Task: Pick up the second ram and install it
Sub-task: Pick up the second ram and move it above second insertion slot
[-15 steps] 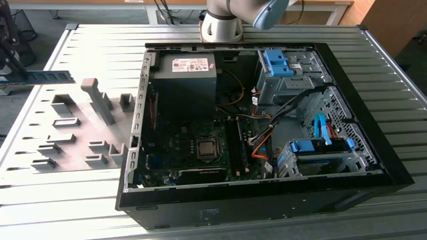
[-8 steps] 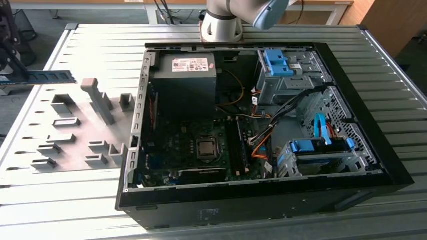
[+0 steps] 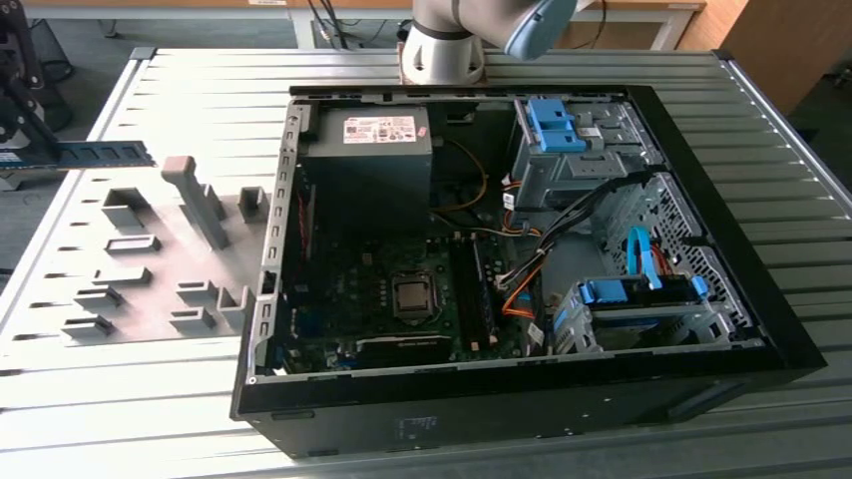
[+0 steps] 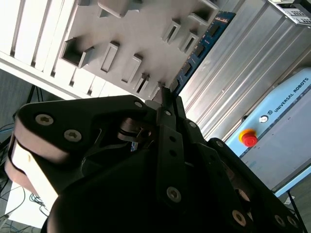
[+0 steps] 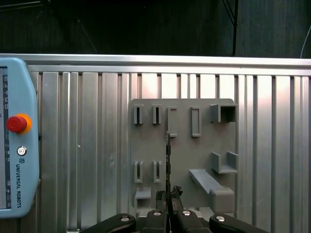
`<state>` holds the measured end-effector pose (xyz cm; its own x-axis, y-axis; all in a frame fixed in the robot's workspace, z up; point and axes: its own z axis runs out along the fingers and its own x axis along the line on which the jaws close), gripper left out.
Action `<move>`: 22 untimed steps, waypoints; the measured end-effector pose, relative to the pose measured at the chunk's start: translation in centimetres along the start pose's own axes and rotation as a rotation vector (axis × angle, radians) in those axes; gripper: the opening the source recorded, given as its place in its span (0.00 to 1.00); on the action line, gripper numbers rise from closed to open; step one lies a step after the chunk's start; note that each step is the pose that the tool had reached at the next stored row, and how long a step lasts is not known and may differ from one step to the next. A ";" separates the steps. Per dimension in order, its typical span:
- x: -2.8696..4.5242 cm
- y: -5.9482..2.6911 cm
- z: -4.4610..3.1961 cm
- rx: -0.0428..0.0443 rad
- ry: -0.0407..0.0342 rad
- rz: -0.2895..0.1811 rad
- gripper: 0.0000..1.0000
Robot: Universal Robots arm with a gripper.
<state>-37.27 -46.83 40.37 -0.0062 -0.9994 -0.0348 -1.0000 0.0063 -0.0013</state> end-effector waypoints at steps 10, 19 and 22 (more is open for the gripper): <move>0.00 -0.42 0.00 0.0000 0.0000 0.000 0.14; 0.00 -0.60 0.00 0.0000 0.0001 0.000 0.14; 0.00 -0.65 0.00 0.0000 0.0001 0.000 0.14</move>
<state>-36.63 -46.84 40.37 -0.0062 -0.9994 -0.0347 -1.0000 0.0063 -0.0013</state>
